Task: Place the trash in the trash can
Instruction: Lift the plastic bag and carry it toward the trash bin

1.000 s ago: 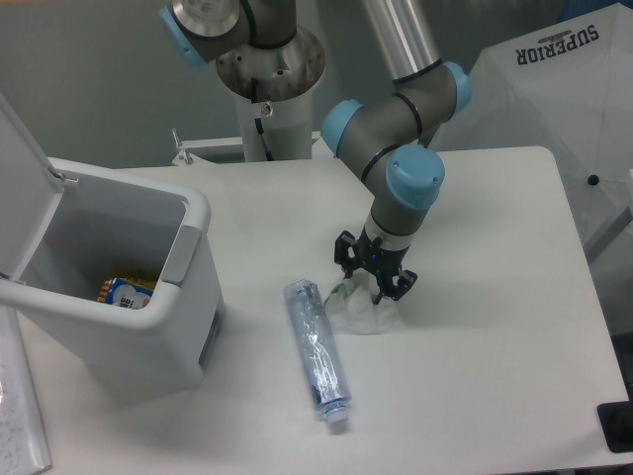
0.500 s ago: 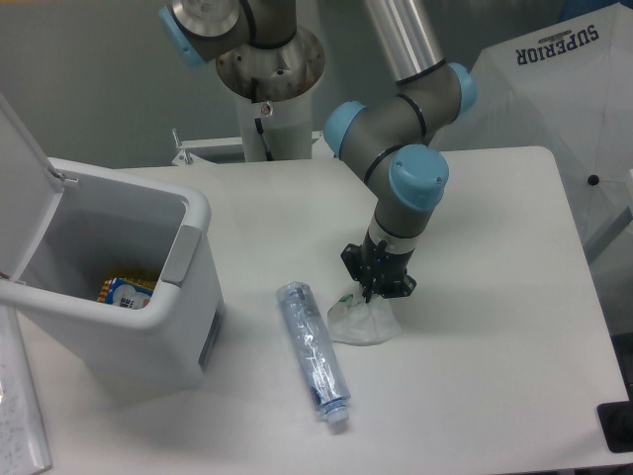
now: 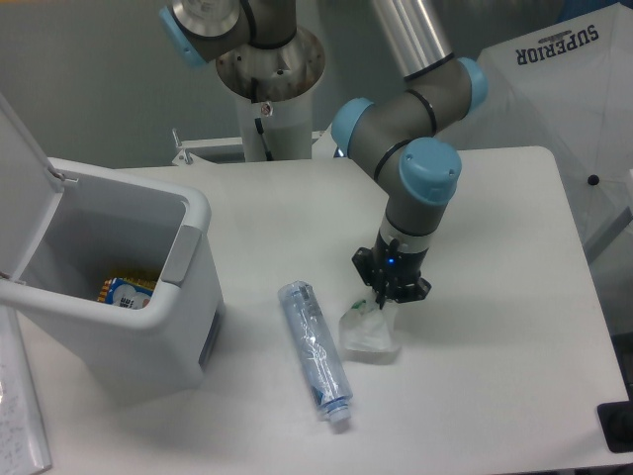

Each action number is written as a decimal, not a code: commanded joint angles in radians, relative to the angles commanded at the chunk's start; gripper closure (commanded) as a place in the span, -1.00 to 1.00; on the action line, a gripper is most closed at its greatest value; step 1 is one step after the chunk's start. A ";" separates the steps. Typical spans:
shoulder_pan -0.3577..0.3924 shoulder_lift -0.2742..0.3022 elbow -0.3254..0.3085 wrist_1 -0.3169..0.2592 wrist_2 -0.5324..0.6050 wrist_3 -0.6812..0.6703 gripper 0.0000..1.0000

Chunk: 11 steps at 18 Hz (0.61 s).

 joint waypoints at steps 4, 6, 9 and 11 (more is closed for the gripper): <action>0.006 0.006 0.060 -0.002 -0.165 -0.094 1.00; 0.009 0.028 0.077 -0.002 -0.230 -0.127 1.00; 0.018 0.087 0.077 -0.002 -0.296 -0.164 1.00; 0.017 0.130 0.075 -0.002 -0.351 -0.213 1.00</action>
